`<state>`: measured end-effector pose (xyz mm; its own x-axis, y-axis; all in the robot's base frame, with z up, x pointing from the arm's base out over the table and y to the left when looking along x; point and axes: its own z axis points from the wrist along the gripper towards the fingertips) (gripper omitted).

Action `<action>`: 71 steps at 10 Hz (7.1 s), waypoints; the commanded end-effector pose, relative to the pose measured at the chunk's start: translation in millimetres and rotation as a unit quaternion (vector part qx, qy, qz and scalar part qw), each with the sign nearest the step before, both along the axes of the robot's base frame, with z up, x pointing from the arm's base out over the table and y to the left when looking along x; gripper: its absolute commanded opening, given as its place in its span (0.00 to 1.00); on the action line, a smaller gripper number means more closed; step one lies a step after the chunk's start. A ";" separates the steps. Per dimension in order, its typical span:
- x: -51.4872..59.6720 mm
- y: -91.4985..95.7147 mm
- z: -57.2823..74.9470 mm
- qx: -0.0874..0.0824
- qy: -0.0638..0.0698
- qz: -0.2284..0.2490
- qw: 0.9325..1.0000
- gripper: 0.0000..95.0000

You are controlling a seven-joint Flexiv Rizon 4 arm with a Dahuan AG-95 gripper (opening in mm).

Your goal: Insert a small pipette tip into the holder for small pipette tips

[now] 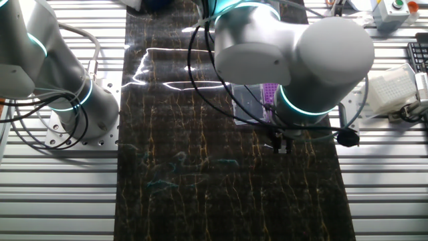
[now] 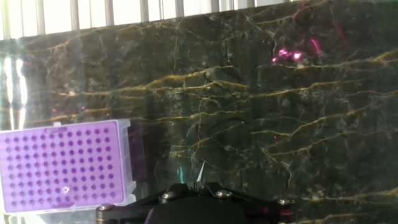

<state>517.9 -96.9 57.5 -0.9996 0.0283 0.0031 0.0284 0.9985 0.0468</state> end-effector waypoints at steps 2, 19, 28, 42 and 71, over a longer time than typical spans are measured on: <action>0.0 -0.4 -1.6 -0.002 -0.015 0.005 1.000 0.00; -11.2 8.6 -24.4 0.008 -0.030 -0.008 1.000 0.00; -10.7 7.8 -30.2 0.010 -0.031 -0.005 0.999 0.20; -11.2 5.6 -42.0 0.012 -0.027 -0.014 0.999 0.00; -18.4 0.4 -35.6 0.039 -0.023 -0.022 0.999 0.00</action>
